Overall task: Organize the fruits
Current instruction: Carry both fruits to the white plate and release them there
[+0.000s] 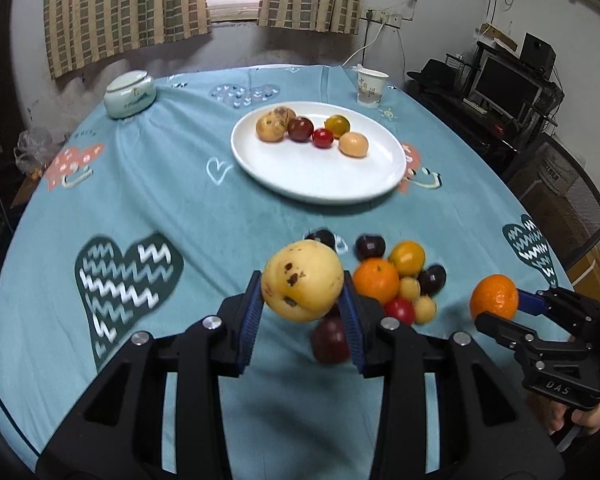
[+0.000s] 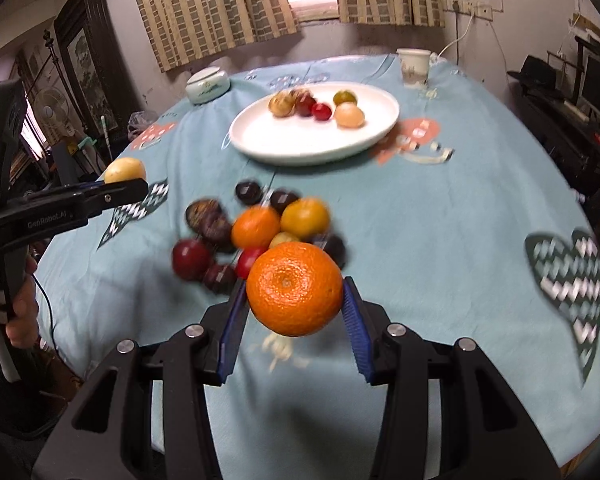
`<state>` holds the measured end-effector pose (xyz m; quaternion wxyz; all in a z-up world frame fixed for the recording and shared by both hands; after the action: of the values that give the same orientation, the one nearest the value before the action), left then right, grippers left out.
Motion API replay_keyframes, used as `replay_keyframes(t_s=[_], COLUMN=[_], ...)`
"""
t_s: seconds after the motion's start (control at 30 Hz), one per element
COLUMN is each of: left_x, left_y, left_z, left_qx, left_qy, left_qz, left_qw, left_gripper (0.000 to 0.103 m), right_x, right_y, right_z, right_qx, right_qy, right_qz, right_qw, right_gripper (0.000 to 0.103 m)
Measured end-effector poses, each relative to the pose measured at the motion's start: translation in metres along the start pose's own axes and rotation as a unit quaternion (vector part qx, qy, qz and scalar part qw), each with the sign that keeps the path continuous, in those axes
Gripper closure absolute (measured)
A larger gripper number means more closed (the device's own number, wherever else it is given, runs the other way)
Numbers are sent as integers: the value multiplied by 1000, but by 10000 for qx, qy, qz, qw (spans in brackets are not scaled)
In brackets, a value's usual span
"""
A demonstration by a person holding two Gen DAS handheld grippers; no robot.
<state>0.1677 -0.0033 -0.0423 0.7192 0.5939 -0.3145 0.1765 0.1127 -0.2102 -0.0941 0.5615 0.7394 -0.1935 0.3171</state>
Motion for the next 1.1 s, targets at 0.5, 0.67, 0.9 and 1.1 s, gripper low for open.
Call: replay_keyframes(t_s=[0.5,0.67,0.9,1.1], left_x=[149,161,163,172], left_y=[-137,-185,-217,-205], left_z=[-16,-24,-34,-34], left_qx=[626,658,718,806], left_qy=[170,209,312,312], left_qz=[-619,-943,-1167,-904], left_qw=[9960,9931,9901,9921], left_gripper=[65,65,65,31], right_x=[177,203,215,222], right_y=[-117,-173,-200,-194], right_z=[71,84,86,78], right_qx=[-328,-323,-482,-586], right_qy=[23,85,287,552], right_qz=[-162,-553,-618,-382], right_qw=[9993,9979,9965,9960], right_gripper=[56,56,53,32])
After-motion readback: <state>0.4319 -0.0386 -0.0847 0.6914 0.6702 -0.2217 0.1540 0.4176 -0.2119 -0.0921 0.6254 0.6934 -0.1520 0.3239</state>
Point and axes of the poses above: each gripper's, at about its wrist camera, not at the fingertips, and y roughly against the way its jaws point, z to its right, x to its top, the point moved 3 cm from there along -y, roughly the way its jaws point, and after that the axes turned 2 degrees about y, right-handed, at the moved point
